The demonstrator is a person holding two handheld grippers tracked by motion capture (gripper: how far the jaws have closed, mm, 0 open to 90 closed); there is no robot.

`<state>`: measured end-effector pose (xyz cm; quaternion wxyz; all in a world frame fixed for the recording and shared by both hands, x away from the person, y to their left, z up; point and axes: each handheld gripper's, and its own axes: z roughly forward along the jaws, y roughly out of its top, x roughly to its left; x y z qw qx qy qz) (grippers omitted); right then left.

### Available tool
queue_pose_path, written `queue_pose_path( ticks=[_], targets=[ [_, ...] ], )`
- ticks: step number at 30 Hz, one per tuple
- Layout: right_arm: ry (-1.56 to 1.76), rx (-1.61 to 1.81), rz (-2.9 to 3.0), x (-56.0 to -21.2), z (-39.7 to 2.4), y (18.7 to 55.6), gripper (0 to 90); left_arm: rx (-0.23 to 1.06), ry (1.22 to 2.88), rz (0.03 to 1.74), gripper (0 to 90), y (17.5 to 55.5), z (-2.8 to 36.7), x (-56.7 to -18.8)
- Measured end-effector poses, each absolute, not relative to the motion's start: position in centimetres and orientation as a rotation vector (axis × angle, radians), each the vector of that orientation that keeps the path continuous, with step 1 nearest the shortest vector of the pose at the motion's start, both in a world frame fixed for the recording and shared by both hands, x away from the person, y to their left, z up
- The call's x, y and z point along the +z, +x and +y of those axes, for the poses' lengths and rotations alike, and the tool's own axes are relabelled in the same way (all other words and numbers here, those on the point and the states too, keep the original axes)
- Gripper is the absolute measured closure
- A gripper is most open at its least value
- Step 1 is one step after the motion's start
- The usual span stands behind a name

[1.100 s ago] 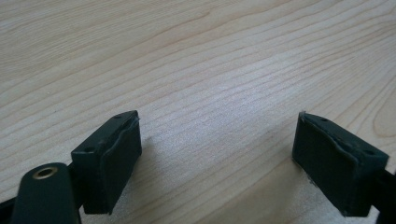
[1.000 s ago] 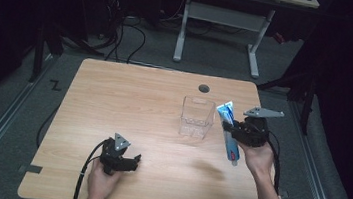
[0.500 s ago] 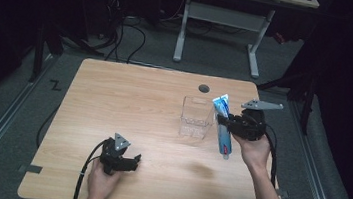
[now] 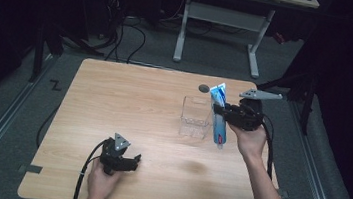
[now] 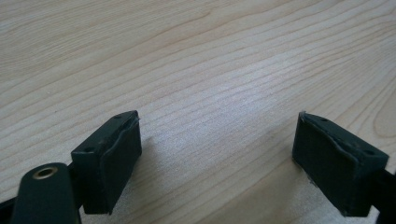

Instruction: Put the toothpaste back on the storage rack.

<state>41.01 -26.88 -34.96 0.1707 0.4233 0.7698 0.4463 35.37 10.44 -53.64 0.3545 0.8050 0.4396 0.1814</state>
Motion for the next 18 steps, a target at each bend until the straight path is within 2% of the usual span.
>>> queue_pose_path(
  ticks=[18],
  targets=[
    [1.201,1.314,2.097,-32.7,-24.2,45.1,71.8,0.470,2.082,1.136,16.0,35.4,10.4,-53.6]
  ],
)
